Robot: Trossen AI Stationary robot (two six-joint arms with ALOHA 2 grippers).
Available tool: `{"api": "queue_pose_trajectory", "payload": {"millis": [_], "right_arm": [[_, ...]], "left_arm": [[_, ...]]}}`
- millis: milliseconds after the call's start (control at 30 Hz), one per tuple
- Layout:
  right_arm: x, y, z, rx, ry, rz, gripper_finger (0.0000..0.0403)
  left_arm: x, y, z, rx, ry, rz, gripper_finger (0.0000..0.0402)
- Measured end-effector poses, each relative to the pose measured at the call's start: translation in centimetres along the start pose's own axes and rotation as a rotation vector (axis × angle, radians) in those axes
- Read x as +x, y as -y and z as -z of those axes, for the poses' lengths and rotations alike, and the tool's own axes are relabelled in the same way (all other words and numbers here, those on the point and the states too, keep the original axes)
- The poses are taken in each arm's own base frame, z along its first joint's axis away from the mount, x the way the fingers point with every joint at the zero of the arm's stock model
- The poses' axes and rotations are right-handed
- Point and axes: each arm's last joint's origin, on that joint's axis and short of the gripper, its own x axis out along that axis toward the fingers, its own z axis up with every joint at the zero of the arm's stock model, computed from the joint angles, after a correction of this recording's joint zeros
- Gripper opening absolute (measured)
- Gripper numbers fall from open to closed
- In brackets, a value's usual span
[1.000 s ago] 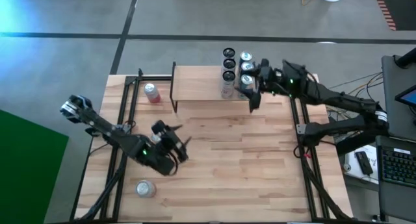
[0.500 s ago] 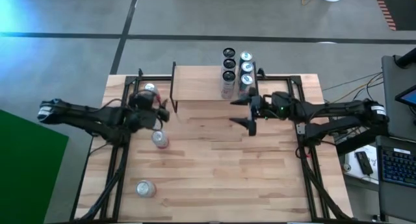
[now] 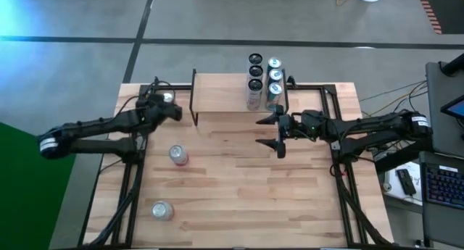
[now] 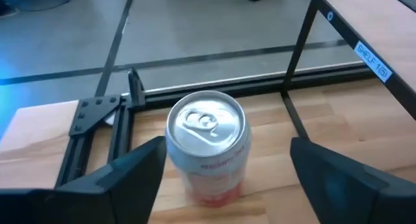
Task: Place canned beverage on shelf
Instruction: Put the top pink white soda can on the shelf
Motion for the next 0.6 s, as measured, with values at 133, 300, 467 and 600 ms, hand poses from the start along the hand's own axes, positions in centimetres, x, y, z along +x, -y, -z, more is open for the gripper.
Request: {"api": "queue_pose_trajectory", "payload": {"millis": [133, 300, 467, 600], "right_arm": [[0.2, 0.0, 0.3, -0.003, 0.039, -0.001, 0.0327], [0.3, 0.0, 0.2, -0.003, 0.056, -0.002, 0.0327], [0.3, 0.0, 0.3, -0.003, 0.051, -0.002, 0.0327], [0.3, 0.0, 0.3, -0.003, 0.047, -0.002, 0.0327]], "left_arm": [[0.6, 0.0, -0.2, 0.013, -0.016, 0.021, 0.035], [1.9, -0.2, -0.2, 0.004, -0.047, -0.038, 0.0369], [3.2, 0.2, 0.1, 0.017, -0.082, -0.073, 0.0359], [3.9, 0.6, 0.6, 0.042, -0.103, -0.088, 0.0337]]}}
